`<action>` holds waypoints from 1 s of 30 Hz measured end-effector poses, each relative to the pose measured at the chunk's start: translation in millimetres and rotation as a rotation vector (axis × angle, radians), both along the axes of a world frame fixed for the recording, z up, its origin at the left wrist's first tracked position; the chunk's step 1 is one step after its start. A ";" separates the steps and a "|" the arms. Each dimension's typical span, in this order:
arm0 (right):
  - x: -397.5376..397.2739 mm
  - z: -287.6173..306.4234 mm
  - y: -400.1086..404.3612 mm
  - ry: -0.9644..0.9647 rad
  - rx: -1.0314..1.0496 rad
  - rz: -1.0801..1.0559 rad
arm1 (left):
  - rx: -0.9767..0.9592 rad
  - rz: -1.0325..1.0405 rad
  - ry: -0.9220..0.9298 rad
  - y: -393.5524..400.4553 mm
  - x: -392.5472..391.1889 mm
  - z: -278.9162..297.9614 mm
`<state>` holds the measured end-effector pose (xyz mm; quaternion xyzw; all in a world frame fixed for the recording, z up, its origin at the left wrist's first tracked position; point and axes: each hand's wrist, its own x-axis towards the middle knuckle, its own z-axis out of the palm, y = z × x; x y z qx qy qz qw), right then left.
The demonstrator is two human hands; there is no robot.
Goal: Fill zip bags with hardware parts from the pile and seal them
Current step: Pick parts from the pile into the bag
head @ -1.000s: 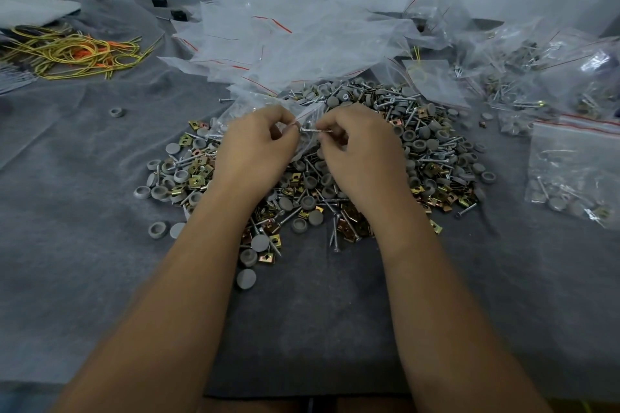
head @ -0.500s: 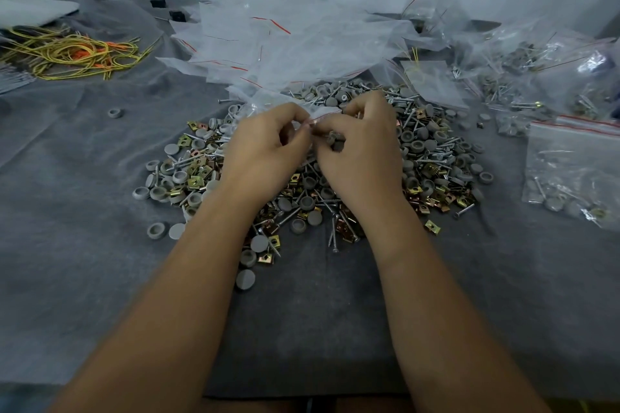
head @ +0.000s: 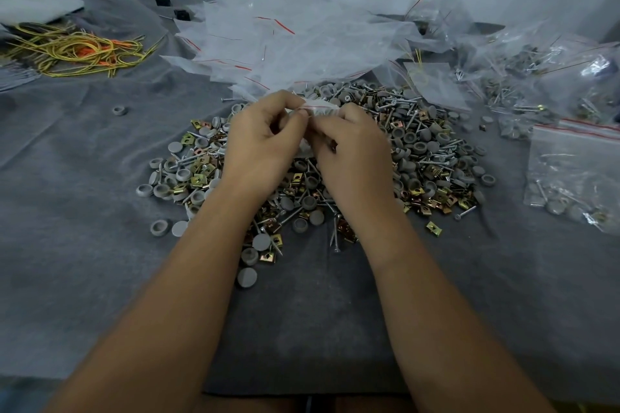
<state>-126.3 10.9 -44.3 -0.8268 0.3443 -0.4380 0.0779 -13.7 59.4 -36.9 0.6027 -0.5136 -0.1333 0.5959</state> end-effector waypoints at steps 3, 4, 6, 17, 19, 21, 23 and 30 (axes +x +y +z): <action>-1.3 0.3 -2.8 -0.038 0.040 0.032 | -0.039 0.014 0.003 1.7 -1.6 1.4; -1.7 0.8 -3.2 -0.043 0.044 0.040 | -0.056 0.024 -0.001 2.1 -2.2 1.7; -1.7 1.4 -2.9 -0.034 0.051 0.056 | -0.073 0.058 0.005 2.1 -2.5 0.9; -9.2 8.4 -2.2 -0.329 0.156 0.134 | -0.250 0.457 0.006 0.6 10.0 -0.6; -10.4 8.4 -1.9 -0.226 0.178 0.126 | -0.336 0.549 -0.060 3.7 12.7 1.1; -9.9 7.0 -2.1 -0.012 0.175 0.128 | -0.287 0.552 -0.143 3.7 14.5 -1.0; -8.5 3.6 -2.9 0.214 0.139 0.140 | -0.102 0.498 -0.214 0.4 15.4 -5.3; -10.6 1.7 -5.4 0.394 0.077 0.127 | 0.254 0.366 -0.164 -6.9 19.5 -10.5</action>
